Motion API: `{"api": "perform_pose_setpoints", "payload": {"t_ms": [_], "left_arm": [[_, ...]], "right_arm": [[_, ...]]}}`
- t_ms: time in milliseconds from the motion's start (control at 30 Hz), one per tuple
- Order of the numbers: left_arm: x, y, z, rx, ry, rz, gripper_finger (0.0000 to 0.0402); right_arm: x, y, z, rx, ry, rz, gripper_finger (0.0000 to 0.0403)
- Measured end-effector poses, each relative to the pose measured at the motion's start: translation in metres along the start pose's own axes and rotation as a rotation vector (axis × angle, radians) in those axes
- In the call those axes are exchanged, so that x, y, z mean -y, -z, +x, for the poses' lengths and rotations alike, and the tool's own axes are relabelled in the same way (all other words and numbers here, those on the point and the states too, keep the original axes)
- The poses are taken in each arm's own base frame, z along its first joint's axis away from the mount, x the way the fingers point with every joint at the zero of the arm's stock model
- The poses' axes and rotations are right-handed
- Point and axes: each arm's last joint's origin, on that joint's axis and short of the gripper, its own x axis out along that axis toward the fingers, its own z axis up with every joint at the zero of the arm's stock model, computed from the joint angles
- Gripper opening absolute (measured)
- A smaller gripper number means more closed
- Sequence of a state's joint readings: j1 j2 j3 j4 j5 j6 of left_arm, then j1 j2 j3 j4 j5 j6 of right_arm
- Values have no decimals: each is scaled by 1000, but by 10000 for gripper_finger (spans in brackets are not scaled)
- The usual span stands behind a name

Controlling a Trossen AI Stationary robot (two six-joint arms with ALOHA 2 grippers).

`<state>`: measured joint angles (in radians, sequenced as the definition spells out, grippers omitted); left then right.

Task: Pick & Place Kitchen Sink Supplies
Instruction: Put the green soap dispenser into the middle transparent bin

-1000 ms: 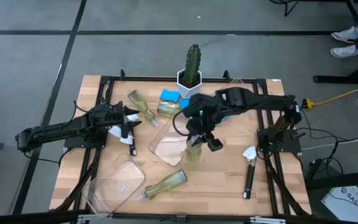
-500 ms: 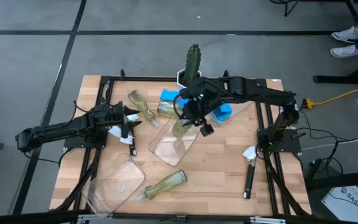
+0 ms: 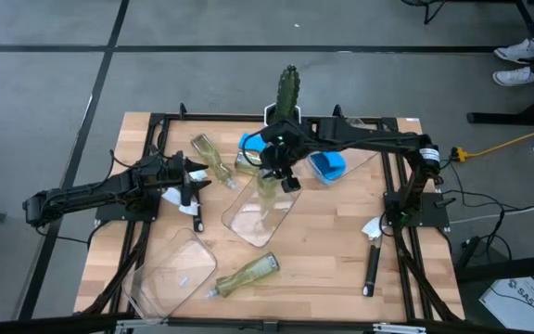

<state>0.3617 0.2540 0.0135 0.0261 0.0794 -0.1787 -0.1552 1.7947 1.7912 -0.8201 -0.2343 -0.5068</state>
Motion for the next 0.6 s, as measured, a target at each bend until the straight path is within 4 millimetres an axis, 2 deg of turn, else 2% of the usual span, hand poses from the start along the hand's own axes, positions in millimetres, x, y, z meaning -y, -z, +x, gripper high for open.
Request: {"api": "perform_pose_setpoints", "payload": {"t_ms": [233, 433, 600], "left_arm": [[0, 0, 0, -1, 0, 0, 281], [0, 0, 0, 0, 0, 0, 281], [0, 0, 0, -1, 0, 0, 281]], "right_arm": [[0, 13, 14, -15, -3, 11, 119], [2, 10, 12, -1, 19, 41, 225], [8, 3, 4, -14, 162, 102, 301]]}}
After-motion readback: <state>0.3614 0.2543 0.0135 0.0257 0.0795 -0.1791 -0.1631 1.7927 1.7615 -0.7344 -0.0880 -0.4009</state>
